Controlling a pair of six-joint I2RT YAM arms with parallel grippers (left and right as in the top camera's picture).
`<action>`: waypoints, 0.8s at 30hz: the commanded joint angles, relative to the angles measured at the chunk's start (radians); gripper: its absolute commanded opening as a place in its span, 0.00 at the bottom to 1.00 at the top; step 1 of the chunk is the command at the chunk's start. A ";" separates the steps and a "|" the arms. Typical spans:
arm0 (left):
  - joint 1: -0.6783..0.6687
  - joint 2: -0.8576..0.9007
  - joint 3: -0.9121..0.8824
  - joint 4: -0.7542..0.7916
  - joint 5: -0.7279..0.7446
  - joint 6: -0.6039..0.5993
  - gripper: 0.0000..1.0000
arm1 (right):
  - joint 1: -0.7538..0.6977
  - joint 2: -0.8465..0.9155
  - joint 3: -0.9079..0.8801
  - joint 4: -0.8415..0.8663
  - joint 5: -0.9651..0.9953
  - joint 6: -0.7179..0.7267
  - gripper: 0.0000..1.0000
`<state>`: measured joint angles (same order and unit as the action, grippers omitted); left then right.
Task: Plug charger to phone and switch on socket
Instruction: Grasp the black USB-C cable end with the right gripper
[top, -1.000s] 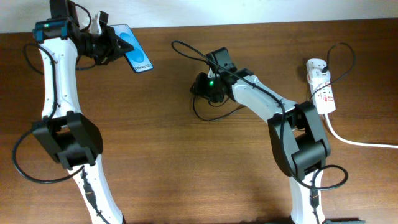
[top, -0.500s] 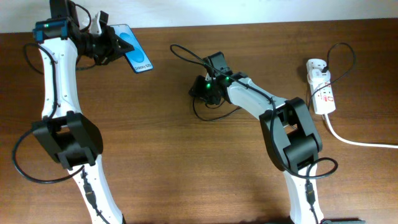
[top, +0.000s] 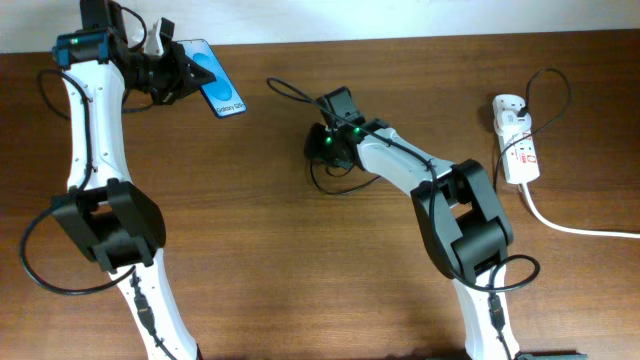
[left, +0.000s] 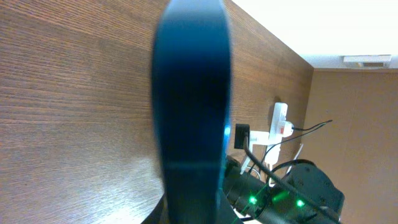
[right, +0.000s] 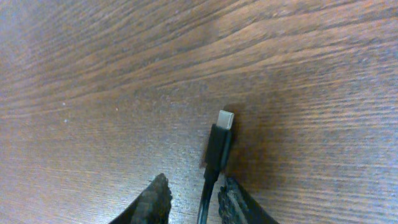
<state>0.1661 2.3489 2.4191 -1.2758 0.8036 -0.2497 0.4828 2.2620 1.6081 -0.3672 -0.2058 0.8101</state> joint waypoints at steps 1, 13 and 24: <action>0.000 -0.009 0.010 -0.003 0.038 0.020 0.00 | 0.021 0.036 0.000 -0.029 0.069 0.015 0.26; 0.000 -0.009 0.010 -0.023 0.075 0.021 0.00 | -0.103 -0.174 0.008 -0.063 -0.405 -0.524 0.04; -0.076 -0.009 0.010 -0.012 0.515 0.282 0.00 | -0.185 -0.592 0.008 -0.520 -0.562 -0.751 0.05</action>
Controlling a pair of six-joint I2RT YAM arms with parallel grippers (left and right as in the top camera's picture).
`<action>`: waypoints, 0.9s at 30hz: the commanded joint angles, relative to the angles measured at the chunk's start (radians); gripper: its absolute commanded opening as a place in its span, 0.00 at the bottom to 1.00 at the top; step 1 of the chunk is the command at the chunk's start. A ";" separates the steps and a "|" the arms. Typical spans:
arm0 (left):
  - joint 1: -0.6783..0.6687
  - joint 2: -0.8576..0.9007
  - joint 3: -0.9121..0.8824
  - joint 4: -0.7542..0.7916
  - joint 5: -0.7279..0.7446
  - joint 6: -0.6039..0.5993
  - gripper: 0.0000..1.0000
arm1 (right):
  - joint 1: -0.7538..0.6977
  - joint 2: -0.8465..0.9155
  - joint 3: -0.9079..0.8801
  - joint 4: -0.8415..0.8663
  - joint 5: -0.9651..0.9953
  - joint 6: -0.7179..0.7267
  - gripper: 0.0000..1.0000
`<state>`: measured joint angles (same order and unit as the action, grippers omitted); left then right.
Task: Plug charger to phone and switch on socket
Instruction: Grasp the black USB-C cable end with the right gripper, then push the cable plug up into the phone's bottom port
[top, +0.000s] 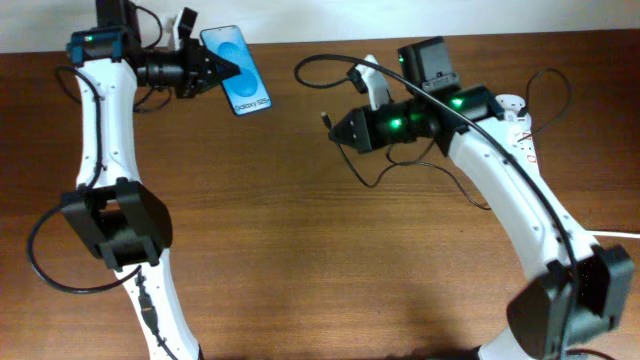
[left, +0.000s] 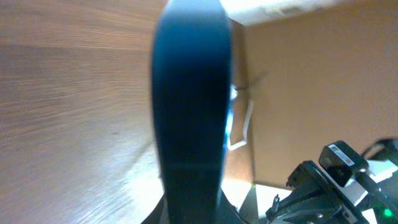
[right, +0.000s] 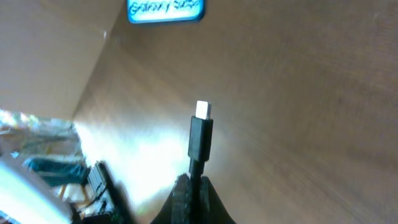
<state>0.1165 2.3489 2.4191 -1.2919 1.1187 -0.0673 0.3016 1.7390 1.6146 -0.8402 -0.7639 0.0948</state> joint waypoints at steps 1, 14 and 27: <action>-0.039 -0.009 0.010 0.005 0.223 0.101 0.00 | -0.003 -0.098 0.000 -0.093 0.005 -0.035 0.05; -0.115 -0.009 0.010 0.072 0.394 0.128 0.00 | 0.014 -0.414 -0.717 0.733 0.016 0.468 0.04; -0.254 -0.009 0.010 0.072 0.397 0.044 0.00 | 0.092 -0.404 -0.717 0.891 0.149 0.516 0.04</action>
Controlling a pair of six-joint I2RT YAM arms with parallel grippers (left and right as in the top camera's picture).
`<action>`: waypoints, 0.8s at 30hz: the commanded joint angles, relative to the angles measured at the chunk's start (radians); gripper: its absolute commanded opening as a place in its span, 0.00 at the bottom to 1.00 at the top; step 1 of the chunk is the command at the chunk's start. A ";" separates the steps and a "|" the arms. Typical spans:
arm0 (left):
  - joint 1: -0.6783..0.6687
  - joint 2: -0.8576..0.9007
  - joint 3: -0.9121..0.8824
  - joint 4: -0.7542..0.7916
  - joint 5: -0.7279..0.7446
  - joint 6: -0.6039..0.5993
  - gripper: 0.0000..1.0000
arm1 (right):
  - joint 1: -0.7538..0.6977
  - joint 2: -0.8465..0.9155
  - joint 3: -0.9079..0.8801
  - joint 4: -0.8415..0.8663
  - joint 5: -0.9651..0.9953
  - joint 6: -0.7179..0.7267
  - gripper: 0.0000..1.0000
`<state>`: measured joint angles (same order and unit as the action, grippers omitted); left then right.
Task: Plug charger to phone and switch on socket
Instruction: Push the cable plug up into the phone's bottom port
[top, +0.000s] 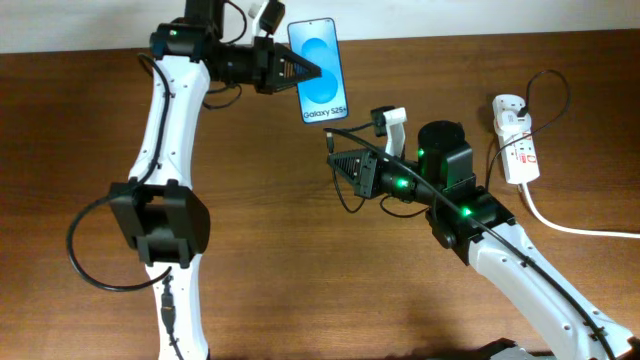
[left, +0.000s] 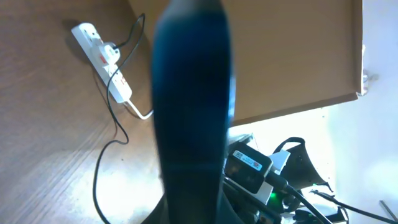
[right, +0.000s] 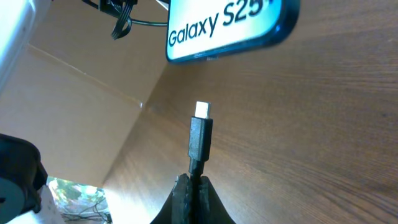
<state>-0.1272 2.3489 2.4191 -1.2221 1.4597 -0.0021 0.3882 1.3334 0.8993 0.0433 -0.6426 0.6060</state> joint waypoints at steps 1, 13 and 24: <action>-0.013 -0.009 0.010 0.002 0.056 -0.021 0.00 | 0.005 0.002 -0.002 0.016 0.027 0.004 0.04; -0.013 -0.009 0.010 0.001 0.051 -0.032 0.00 | 0.004 0.002 -0.002 0.039 0.074 -0.030 0.04; -0.031 -0.009 0.010 -0.025 0.008 -0.032 0.00 | 0.004 0.002 -0.002 0.039 0.079 -0.029 0.04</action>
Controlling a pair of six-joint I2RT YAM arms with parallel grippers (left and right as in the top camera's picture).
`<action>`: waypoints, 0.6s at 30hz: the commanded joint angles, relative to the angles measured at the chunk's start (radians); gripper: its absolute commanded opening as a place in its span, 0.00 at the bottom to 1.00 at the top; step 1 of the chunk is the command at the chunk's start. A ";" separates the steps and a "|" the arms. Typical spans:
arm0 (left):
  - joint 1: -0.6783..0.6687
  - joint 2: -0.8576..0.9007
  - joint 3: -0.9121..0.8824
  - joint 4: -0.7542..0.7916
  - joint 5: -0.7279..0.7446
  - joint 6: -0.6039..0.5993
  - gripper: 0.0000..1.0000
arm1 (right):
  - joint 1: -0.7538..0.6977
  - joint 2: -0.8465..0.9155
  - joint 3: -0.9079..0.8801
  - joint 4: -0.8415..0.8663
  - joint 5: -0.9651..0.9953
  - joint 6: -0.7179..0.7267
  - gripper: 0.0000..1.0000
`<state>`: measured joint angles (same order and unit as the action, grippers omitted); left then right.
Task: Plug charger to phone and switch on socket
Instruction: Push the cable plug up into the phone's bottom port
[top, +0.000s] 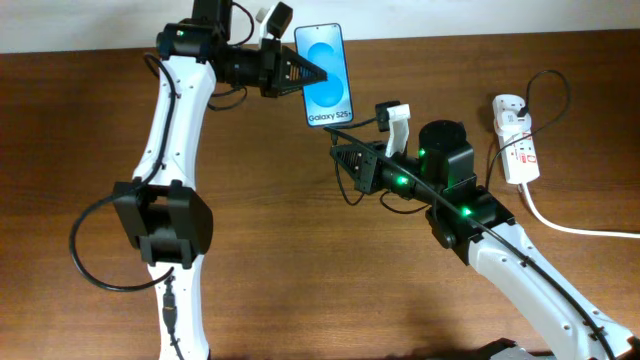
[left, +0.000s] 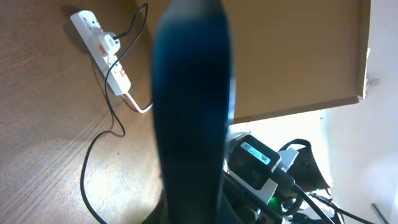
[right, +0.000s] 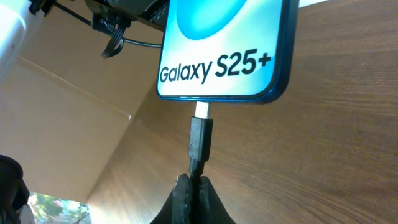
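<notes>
A blue phone (top: 325, 73) with a "Galaxy S25+" screen hangs in the air above the table, my left gripper (top: 290, 72) shut on it; in the left wrist view the phone (left: 191, 93) is a dark edge-on slab. My right gripper (top: 345, 158) is shut on the black charger plug (right: 200, 134), whose silver tip touches the phone's bottom edge (right: 214, 96). How far the tip is in cannot be told. The black cable (top: 350, 190) trails down to the table. The white socket strip (top: 518, 140) lies at the right.
The socket strip's white lead (top: 580, 228) runs off the right edge. A charger adapter (top: 508, 103) sits plugged in the strip's far end. The wooden table (top: 300, 270) lies below both raised arms.
The phone has come a little right and nearer the plug. The plug's tip, which stood a gap below the phone's bottom edge, now meets that edge. Both grippers stay shut.
First my left gripper held the phone at the far left while my right gripper straddled the plug on the table. Then the plug was lifted, shut in the right gripper. Phone and plug came together at mid-table, and now the tip meets the phone's edge.
</notes>
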<state>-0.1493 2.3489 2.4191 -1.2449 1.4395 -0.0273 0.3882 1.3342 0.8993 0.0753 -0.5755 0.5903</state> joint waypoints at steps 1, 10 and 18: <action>-0.010 -0.008 0.010 -0.002 0.031 -0.007 0.00 | 0.004 0.001 -0.002 0.006 0.012 -0.014 0.04; -0.013 -0.009 0.010 -0.002 0.030 -0.006 0.00 | 0.004 0.004 -0.002 -0.008 0.013 -0.014 0.04; -0.033 -0.009 0.010 -0.003 -0.004 -0.006 0.00 | 0.004 0.004 -0.002 -0.007 0.013 -0.014 0.04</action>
<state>-0.1665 2.3489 2.4191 -1.2453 1.4162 -0.0273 0.3882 1.3342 0.8989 0.0608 -0.5720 0.5907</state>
